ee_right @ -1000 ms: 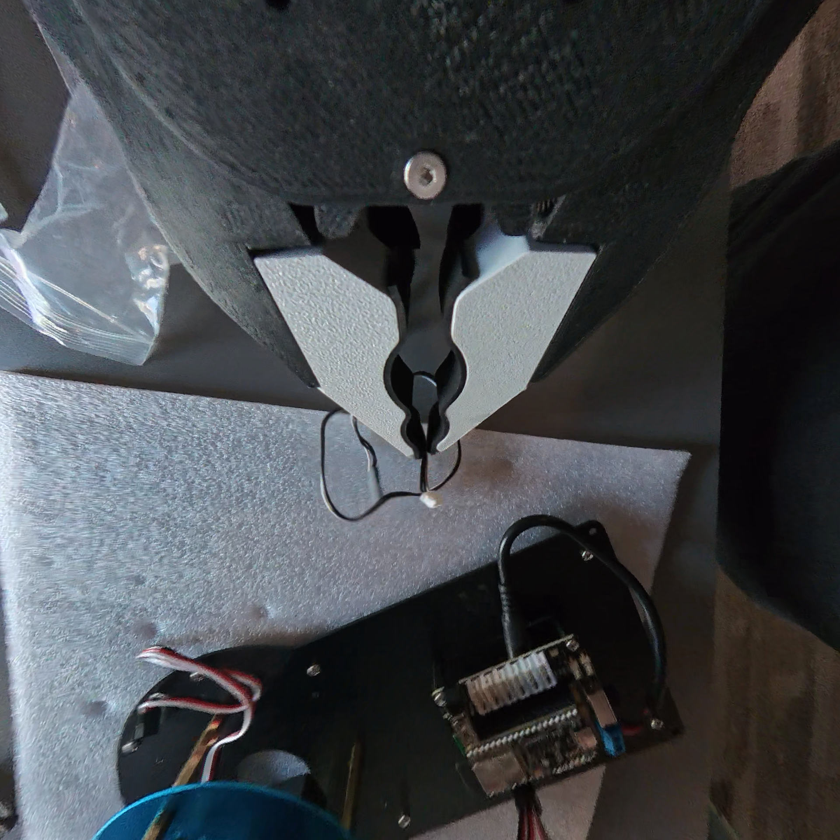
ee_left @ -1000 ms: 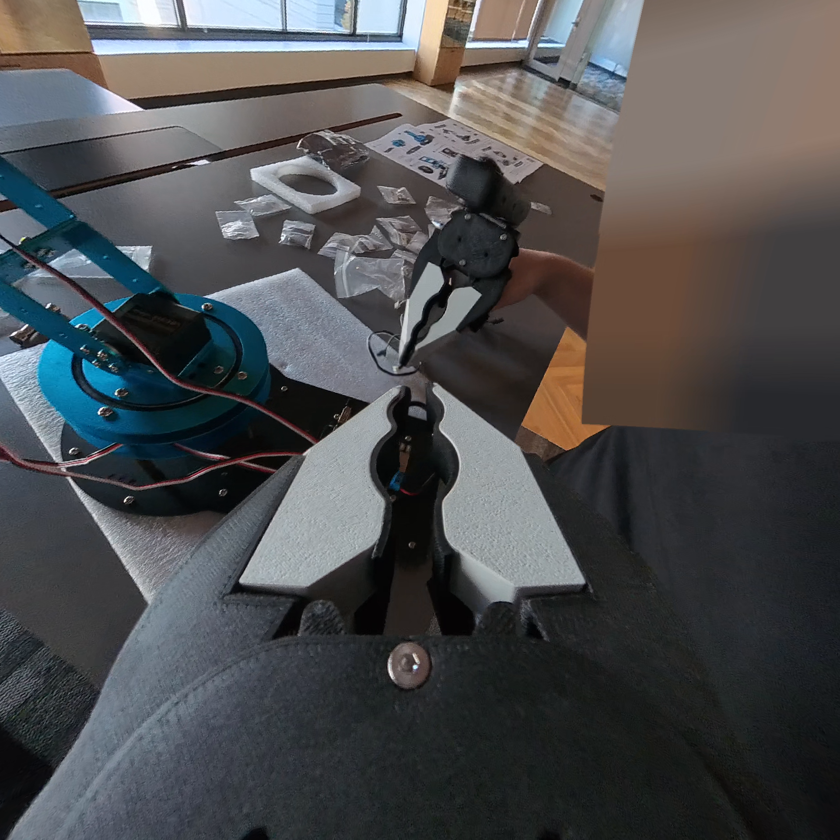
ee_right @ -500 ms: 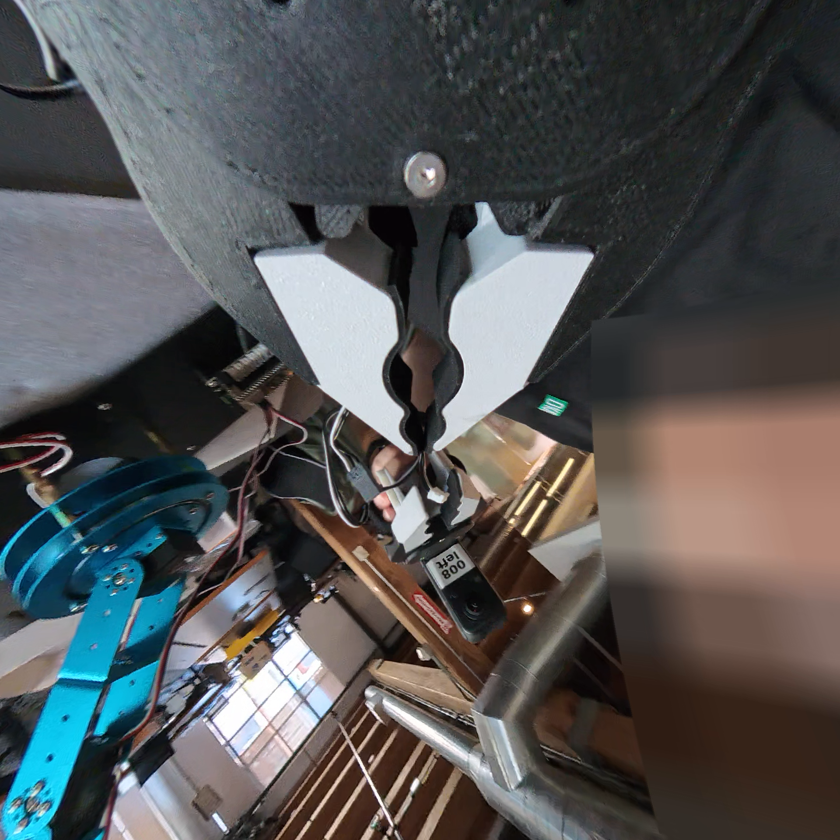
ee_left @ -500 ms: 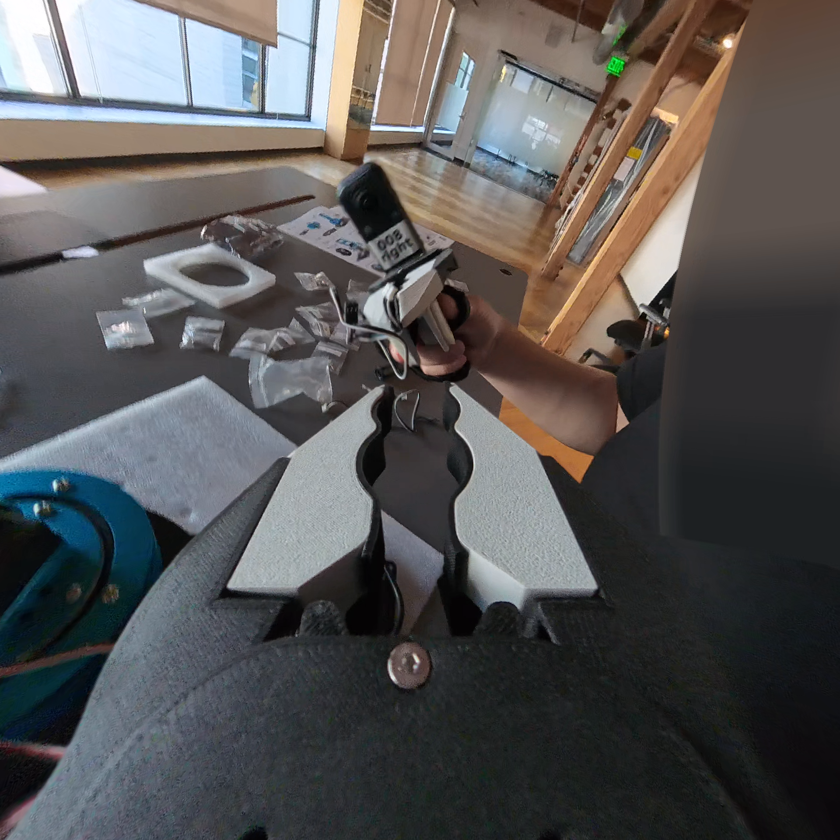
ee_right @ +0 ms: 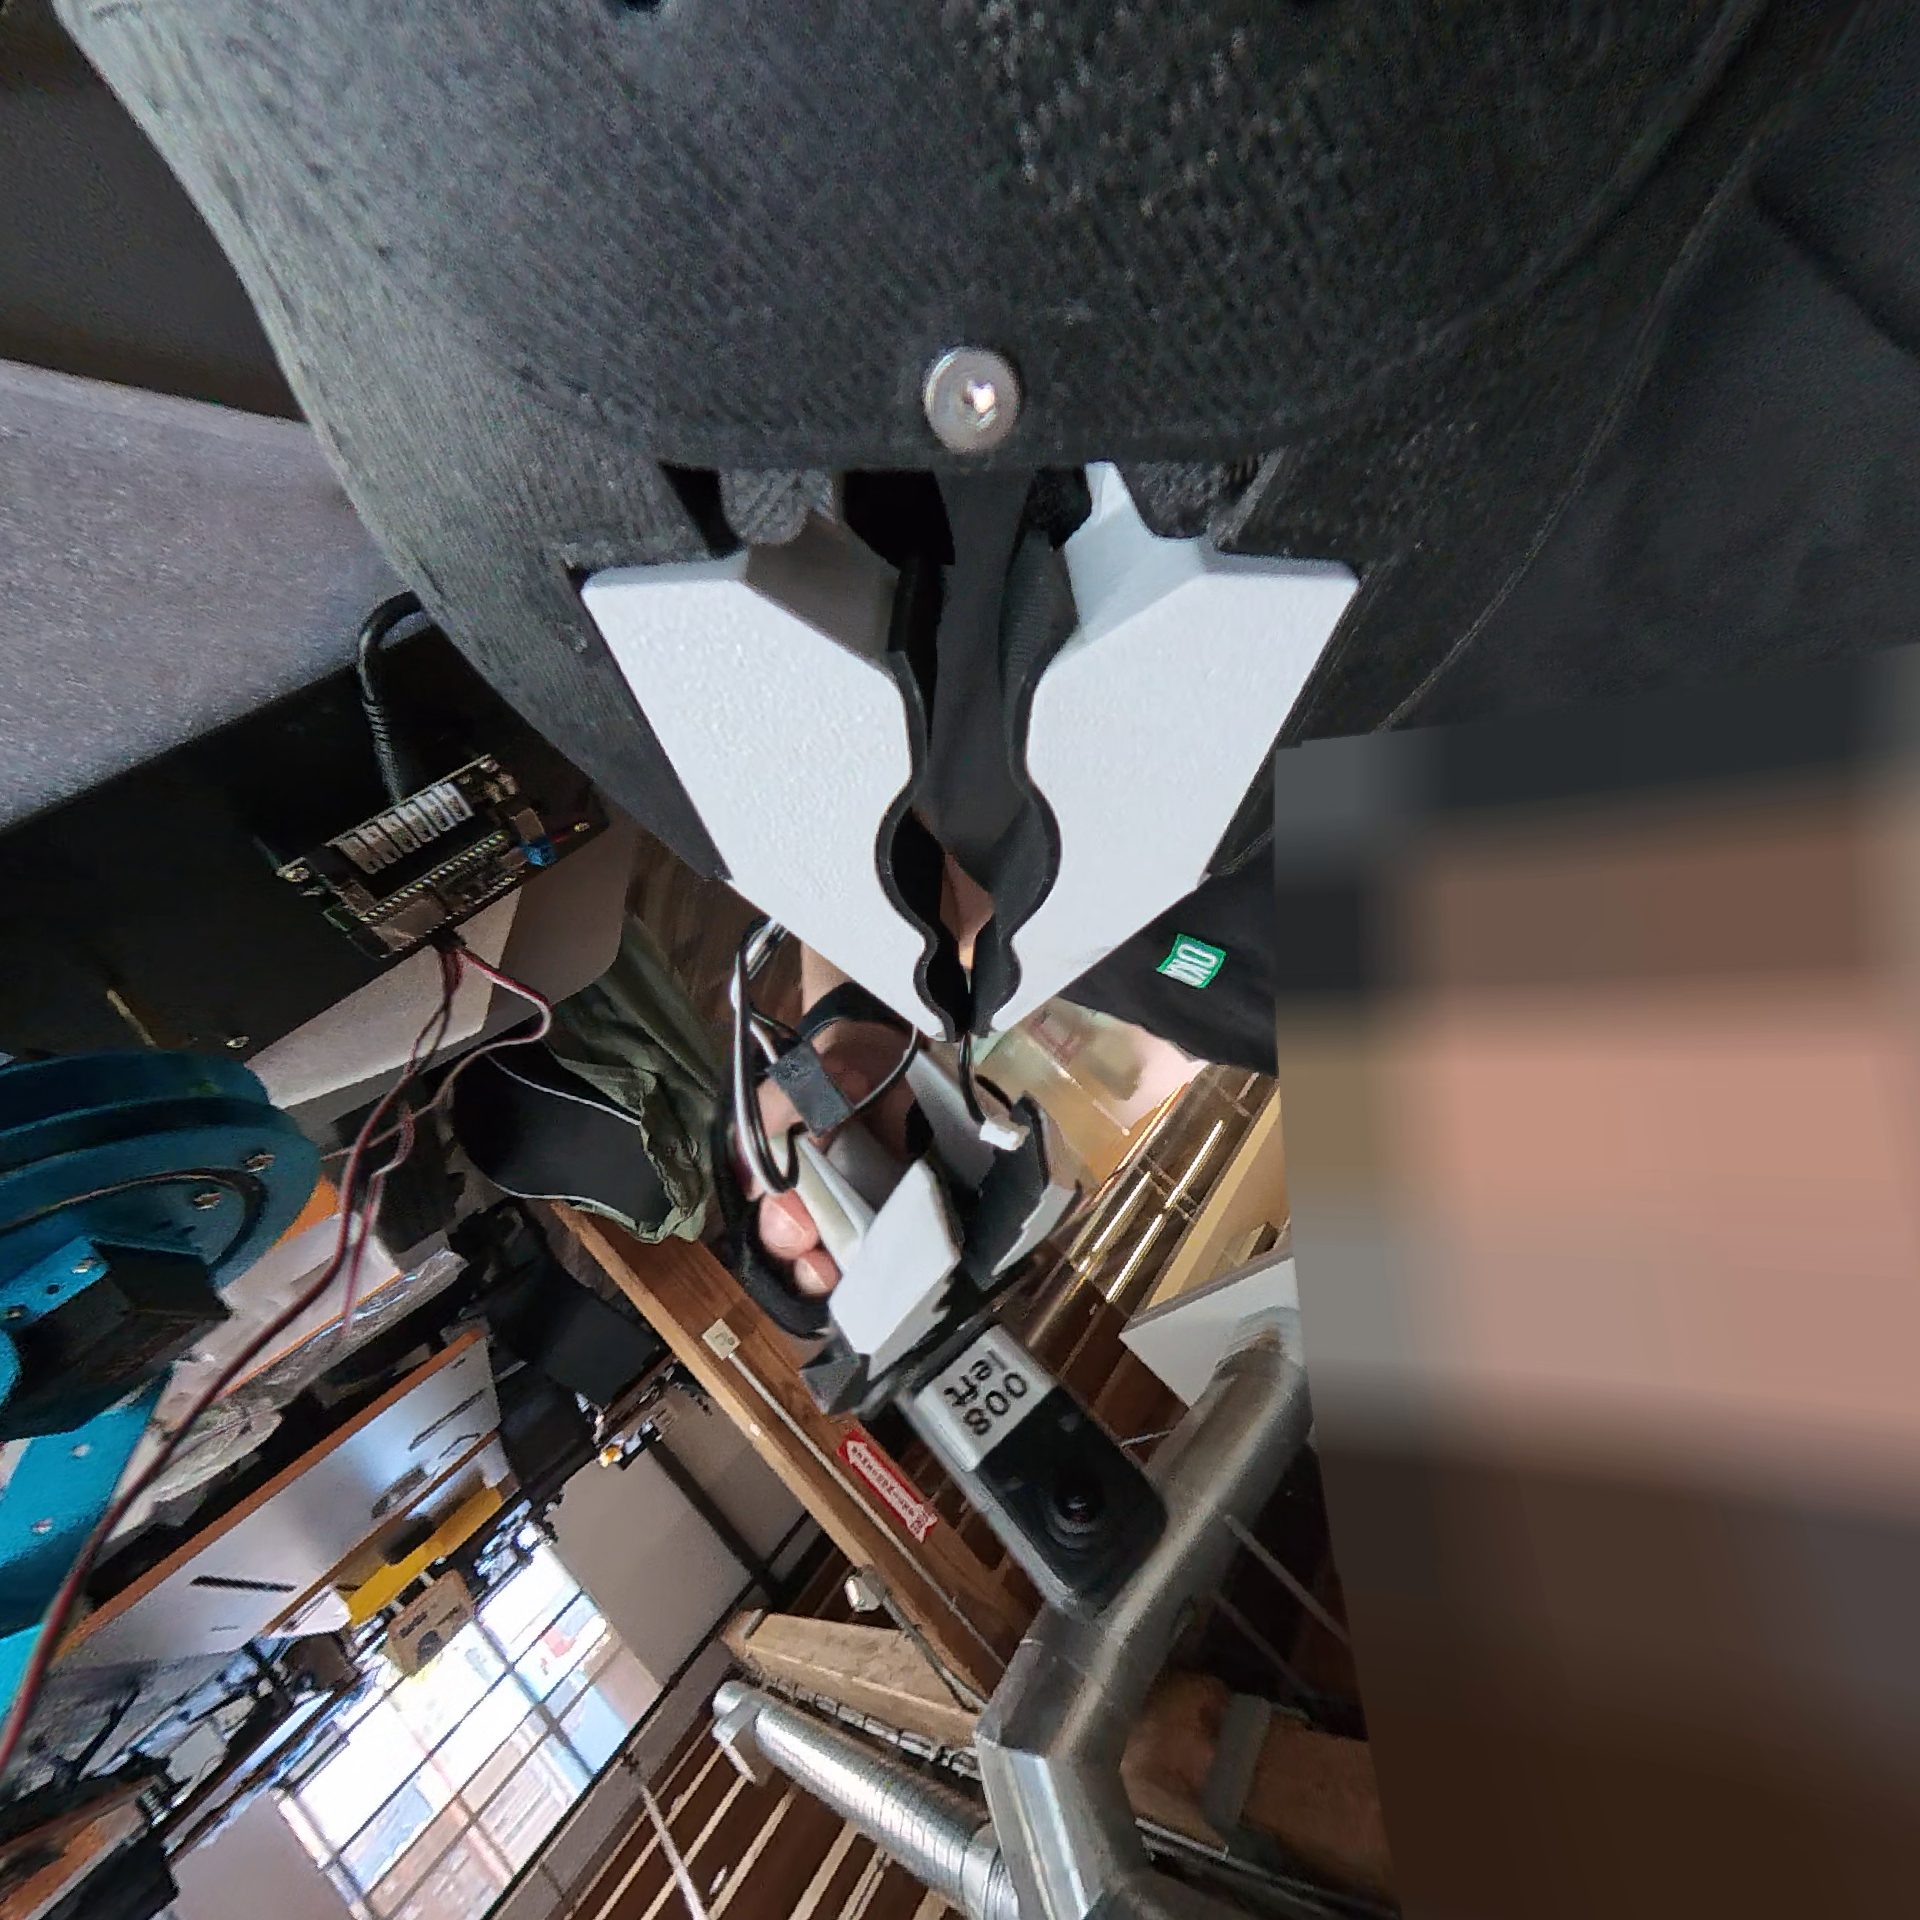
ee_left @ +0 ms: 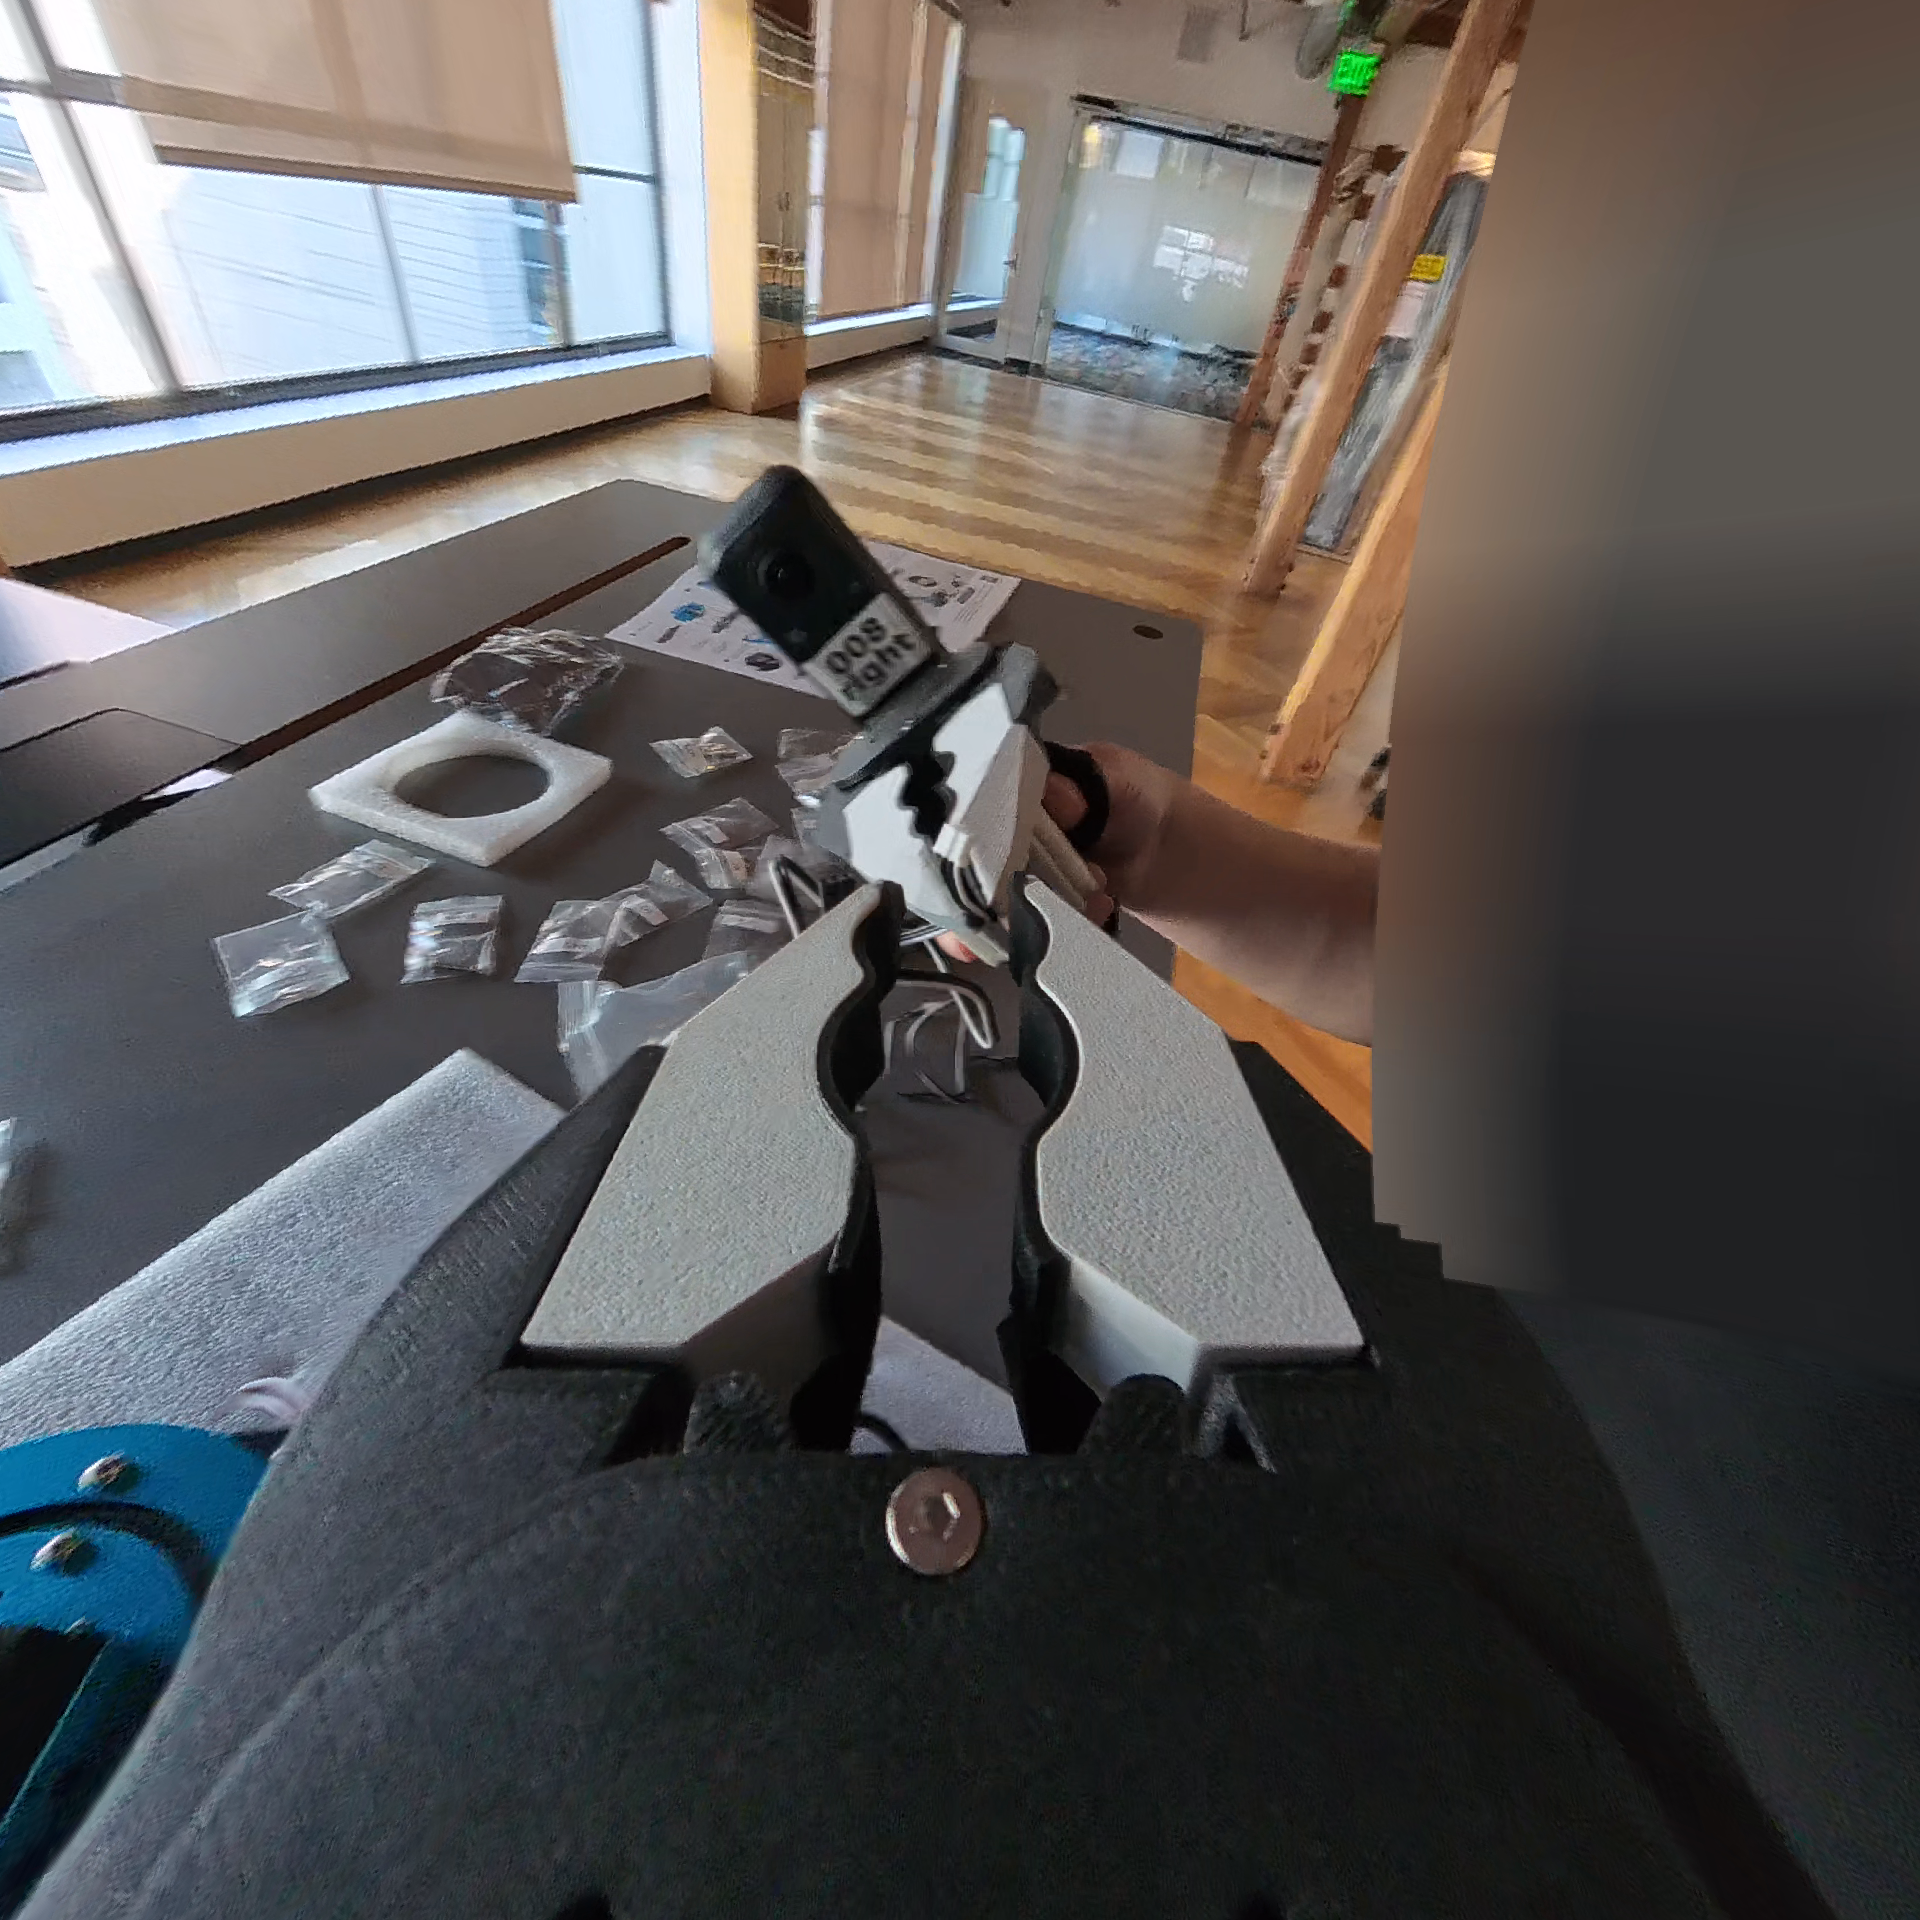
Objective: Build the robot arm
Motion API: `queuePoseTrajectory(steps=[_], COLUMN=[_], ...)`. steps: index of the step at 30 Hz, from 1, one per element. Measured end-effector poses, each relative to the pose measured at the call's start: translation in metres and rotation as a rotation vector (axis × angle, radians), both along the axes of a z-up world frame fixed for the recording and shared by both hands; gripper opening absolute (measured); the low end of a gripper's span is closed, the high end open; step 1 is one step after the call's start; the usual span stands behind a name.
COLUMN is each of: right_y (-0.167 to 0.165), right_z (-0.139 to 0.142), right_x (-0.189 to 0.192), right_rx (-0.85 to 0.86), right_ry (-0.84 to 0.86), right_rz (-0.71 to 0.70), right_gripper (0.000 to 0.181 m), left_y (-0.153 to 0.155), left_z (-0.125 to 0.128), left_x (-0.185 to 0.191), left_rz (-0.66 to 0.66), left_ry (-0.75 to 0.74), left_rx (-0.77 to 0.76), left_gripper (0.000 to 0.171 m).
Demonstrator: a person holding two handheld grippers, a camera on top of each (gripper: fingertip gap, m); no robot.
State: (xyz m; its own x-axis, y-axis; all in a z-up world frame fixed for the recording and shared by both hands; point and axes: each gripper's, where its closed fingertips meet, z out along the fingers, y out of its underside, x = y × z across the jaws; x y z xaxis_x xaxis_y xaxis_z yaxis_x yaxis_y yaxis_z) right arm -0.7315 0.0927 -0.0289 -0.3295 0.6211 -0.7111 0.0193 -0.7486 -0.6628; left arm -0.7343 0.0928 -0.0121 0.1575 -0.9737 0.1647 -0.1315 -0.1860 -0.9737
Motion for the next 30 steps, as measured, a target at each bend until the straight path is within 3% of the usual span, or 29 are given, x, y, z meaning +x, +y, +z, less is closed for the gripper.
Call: queuePoseTrajectory(steps=[4, 12, 19, 26, 30], right_y=[-0.012, -0.028, -0.03, -0.03, -0.032], right_z=[0.0, -0.003, -0.005, -0.006, -0.005], right_x=[-0.002, -0.004, -0.002, 0.0, 0.0], right_rx=[0.023, 0.05, 0.075, 0.084, 0.08], right_ry=[-0.027, -0.073, -0.095, -0.107, -0.107], right_rz=[0.059, 0.138, 0.121, 0.116, 0.129], right_gripper=[0.0, 0.0, 0.0, 0.0, 0.0], left_y=[-0.012, -0.029, -0.031, -0.027, -0.03], left_z=[0.001, -0.008, -0.008, -0.004, -0.002], left_x=[0.002, 0.009, 0.007, 0.006, 0.008], left_rz=[-0.117, -0.193, -0.194, -0.193, -0.222], left_ry=[-0.06, 0.003, -0.03, -0.084, -0.089], left_rx=[-0.068, 0.029, 0.014, -0.01, -0.005], left_gripper=[0.019, 0.013, 0.004, 0.017, 0.016])
